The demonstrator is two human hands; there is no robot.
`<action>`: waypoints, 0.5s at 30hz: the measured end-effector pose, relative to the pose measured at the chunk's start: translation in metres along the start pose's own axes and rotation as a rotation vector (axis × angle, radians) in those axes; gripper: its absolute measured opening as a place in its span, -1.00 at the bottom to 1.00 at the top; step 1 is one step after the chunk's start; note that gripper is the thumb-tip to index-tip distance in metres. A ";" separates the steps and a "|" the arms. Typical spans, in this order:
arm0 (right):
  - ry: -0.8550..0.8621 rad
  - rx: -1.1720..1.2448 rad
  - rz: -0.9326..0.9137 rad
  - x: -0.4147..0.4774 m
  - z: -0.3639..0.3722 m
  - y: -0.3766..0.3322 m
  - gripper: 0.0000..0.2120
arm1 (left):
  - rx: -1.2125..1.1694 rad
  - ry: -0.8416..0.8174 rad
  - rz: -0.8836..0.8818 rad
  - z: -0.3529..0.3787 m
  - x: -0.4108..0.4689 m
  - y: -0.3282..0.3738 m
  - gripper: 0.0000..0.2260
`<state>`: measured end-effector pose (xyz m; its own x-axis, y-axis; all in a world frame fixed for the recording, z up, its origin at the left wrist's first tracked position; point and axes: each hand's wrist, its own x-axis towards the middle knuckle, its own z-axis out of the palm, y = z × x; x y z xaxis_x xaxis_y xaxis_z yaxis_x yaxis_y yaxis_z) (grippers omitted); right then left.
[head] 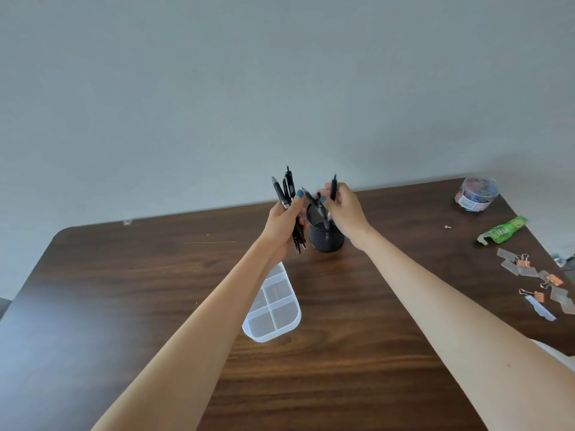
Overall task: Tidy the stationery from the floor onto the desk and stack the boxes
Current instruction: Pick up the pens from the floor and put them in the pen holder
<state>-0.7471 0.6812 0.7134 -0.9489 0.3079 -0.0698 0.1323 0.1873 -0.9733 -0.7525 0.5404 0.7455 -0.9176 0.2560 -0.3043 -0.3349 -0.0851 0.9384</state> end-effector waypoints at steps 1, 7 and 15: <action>0.001 -0.046 -0.029 0.000 -0.001 0.001 -0.72 | 0.013 0.006 0.009 0.003 0.003 0.002 -0.74; 0.100 -0.145 -0.063 0.000 -0.012 0.013 -0.62 | -0.019 0.131 0.048 0.019 0.019 0.011 -0.58; 0.029 -0.013 0.077 -0.016 -0.016 0.032 -0.61 | -0.019 0.245 0.087 0.035 0.030 -0.002 -0.64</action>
<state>-0.7235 0.6974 0.6868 -0.9272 0.3483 -0.1382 0.2087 0.1738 -0.9624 -0.7725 0.5818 0.7405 -0.9669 0.0061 -0.2550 -0.2540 -0.1149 0.9603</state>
